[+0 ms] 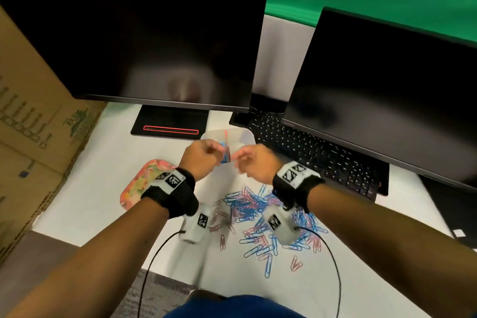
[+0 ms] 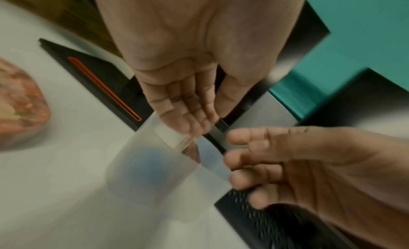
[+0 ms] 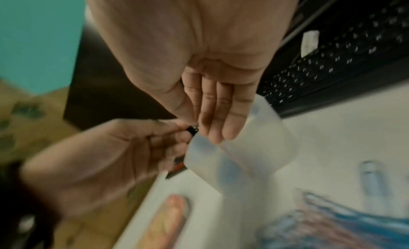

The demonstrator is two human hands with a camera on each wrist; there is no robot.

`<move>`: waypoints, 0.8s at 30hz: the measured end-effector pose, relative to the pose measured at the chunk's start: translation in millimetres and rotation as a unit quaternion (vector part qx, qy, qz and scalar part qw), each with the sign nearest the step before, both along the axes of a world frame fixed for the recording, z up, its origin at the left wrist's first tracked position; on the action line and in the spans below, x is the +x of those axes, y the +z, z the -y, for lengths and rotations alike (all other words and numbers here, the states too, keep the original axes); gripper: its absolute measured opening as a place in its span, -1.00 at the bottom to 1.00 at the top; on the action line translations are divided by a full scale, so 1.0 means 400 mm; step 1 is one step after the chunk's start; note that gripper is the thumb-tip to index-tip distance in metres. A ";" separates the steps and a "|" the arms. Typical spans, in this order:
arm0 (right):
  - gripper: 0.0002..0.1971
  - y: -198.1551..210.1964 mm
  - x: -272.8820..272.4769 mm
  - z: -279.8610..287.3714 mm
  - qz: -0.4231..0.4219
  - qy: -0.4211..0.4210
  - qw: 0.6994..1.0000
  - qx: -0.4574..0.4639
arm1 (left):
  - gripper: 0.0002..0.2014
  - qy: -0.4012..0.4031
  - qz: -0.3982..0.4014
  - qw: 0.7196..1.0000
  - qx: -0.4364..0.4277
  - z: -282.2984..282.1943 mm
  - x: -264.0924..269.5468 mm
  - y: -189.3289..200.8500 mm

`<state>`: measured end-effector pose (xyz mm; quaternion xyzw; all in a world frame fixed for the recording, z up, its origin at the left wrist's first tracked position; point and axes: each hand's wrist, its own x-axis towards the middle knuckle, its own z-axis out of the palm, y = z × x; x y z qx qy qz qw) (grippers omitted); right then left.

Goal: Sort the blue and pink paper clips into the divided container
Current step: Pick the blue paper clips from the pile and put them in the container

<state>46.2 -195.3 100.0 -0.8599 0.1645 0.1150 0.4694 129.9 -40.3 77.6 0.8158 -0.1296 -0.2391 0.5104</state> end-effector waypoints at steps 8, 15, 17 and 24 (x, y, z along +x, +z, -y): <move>-0.71 -0.140 -0.353 0.048 -0.060 0.371 0.892 -0.250 | -0.88 -0.333 0.139 0.912 0.195 -0.010 -0.213 -0.106; -0.88 -0.248 -0.459 0.035 0.065 0.454 0.827 -0.326 | -0.88 -0.371 0.207 0.863 0.274 0.014 -0.310 -0.183; -0.88 -0.257 -0.454 0.028 0.078 0.445 0.827 -0.335 | -0.88 -0.375 0.213 0.856 0.285 0.014 -0.316 -0.189; -0.80 -0.271 -0.442 0.006 0.090 0.435 0.827 -0.345 | -0.92 -0.361 0.220 0.854 0.304 0.013 -0.320 -0.211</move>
